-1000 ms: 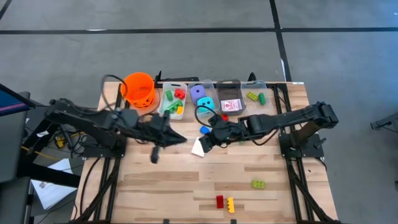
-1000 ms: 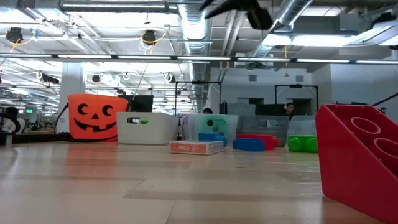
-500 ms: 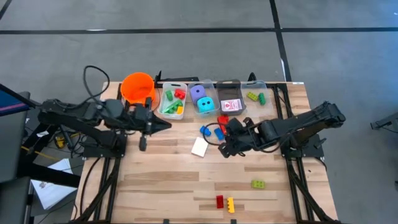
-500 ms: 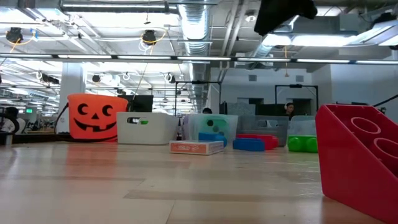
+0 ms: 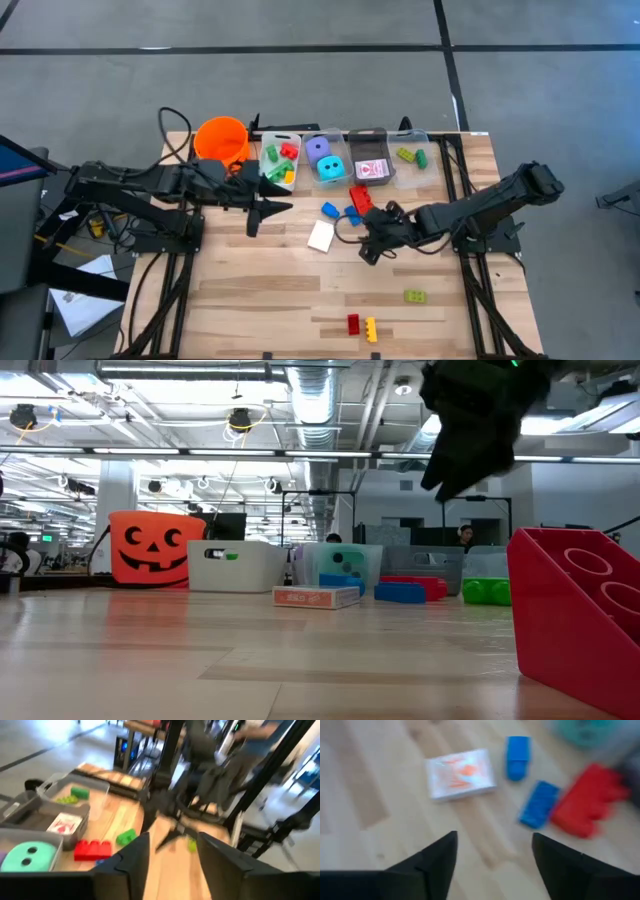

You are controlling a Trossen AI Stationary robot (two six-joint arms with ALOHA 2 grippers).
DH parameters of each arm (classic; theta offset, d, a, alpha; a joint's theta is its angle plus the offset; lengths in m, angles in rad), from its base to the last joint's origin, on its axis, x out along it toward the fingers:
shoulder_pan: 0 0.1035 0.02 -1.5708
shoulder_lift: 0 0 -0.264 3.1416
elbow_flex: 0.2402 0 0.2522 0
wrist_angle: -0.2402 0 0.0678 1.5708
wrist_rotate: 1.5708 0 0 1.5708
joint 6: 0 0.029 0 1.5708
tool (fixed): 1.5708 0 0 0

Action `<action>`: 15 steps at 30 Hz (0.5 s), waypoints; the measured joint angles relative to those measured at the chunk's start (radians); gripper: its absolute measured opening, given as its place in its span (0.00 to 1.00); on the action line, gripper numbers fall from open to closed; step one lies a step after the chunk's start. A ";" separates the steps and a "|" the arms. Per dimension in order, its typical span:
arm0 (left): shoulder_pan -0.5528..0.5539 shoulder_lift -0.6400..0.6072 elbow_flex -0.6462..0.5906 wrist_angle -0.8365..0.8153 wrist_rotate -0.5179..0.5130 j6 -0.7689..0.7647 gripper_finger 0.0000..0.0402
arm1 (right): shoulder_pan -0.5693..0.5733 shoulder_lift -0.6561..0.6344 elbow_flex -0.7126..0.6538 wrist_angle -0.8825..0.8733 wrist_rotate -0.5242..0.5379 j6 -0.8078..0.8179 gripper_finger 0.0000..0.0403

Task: Pick & Place Toys
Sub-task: Put the 1 stud blue game piece into the white bin

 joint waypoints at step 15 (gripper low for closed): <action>0.005 -0.122 0.000 0.042 -0.082 -0.012 0.56 | -0.122 0.052 -0.245 0.711 0.030 -0.375 0.70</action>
